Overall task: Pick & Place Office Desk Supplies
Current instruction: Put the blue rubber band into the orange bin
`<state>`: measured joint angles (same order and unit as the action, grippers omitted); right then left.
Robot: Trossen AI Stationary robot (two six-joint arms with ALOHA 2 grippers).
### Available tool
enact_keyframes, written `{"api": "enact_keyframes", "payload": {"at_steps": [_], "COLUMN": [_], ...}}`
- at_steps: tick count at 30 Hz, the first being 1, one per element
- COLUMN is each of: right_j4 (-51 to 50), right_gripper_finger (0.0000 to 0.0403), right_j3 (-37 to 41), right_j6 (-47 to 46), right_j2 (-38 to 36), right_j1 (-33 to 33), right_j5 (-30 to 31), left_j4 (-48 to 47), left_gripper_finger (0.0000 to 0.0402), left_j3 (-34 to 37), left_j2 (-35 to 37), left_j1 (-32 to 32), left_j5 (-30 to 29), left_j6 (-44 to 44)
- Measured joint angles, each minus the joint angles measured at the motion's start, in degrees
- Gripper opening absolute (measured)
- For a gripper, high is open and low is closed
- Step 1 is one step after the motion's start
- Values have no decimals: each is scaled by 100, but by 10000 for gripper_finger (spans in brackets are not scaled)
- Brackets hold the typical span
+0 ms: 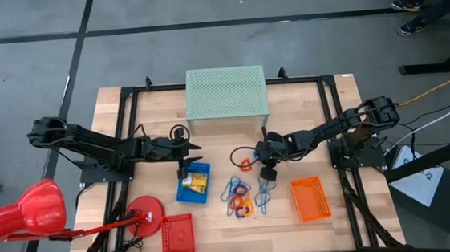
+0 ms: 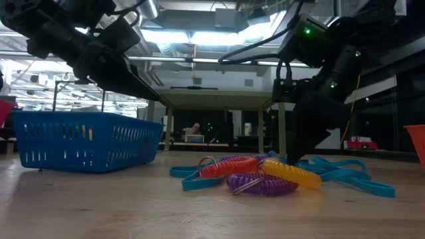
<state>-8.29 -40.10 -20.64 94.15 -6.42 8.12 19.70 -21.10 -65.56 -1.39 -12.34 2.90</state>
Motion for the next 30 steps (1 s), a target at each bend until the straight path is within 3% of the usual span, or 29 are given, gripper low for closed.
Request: {"api": "enact_keyframes", "payload": {"at_steps": [8, 17, 24, 30], "right_j4": [-303, -2088, -3432, -3924], "right_gripper_finger": [5, 1, 1, 0], "right_j3": [-279, -1023, -1014, -1014], "right_j6": [-23, -143, -1525, -3070], "right_j2": [-302, -1326, -2091, -2446], "right_j1": [2, -179, -1015, -2043], "right_j5": [-217, -125, 149, 115], "left_j4": [199, 195, 190, 175], "left_gripper_finger": [159, 159, 159, 159], "left_j3": [0, 0, 0, 0], "left_j2": [0, 0, 0, 0], "left_j1": [-2, -2, -2, -10], "left_j5": [2, 37, 44, 45], "left_j6": [14, 38, 31, 26]}}
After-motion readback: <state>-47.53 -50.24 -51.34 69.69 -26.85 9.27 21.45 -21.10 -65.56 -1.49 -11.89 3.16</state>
